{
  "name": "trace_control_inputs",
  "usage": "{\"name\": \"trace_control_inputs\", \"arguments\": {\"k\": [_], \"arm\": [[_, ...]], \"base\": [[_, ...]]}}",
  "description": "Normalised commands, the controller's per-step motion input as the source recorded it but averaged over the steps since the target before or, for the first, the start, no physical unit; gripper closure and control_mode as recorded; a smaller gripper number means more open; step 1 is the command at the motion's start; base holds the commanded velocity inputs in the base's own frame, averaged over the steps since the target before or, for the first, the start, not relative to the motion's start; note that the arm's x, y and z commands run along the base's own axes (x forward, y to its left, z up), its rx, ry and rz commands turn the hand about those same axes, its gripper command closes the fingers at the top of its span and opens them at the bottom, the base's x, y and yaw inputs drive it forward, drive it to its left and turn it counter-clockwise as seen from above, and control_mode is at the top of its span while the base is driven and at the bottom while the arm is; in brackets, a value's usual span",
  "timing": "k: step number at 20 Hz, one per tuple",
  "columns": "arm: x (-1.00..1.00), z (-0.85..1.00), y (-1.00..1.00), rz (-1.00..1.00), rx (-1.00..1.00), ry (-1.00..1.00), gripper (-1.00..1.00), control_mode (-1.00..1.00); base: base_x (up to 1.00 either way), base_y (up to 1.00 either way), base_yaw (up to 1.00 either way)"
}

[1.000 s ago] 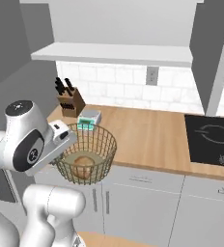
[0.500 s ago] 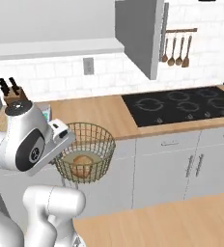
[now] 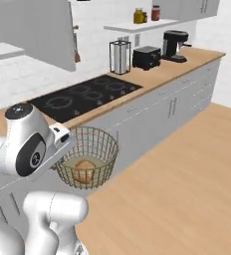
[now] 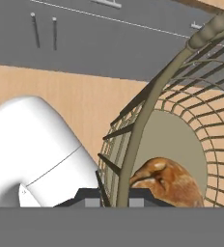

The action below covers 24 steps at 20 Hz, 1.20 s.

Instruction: Open the cabinet, pick up the bread from the cabinet and place it in the basket. Then move the basket to the dining counter.

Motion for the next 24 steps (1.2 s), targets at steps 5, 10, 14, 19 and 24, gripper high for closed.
{"name": "trace_control_inputs", "arguments": {"k": [5,10,14,19,24], "arm": [[0.0,0.0,0.0,0.0,0.0,0.0,1.0,1.0],[0.0,0.0,0.0,0.0,0.0,0.0,1.0,1.0],[0.0,0.0,0.0,0.0,0.0,0.0,1.0,1.0],[0.0,0.0,0.0,0.0,0.0,0.0,1.0,1.0],[0.0,0.0,0.0,0.0,0.0,0.0,1.0,1.0]], "base": [[0.0,0.07,-0.95],[0.0,0.18,-0.98],[0.0,0.18,-0.99],[0.2,0.37,-0.93],[0.94,0.75,-0.7]]}}
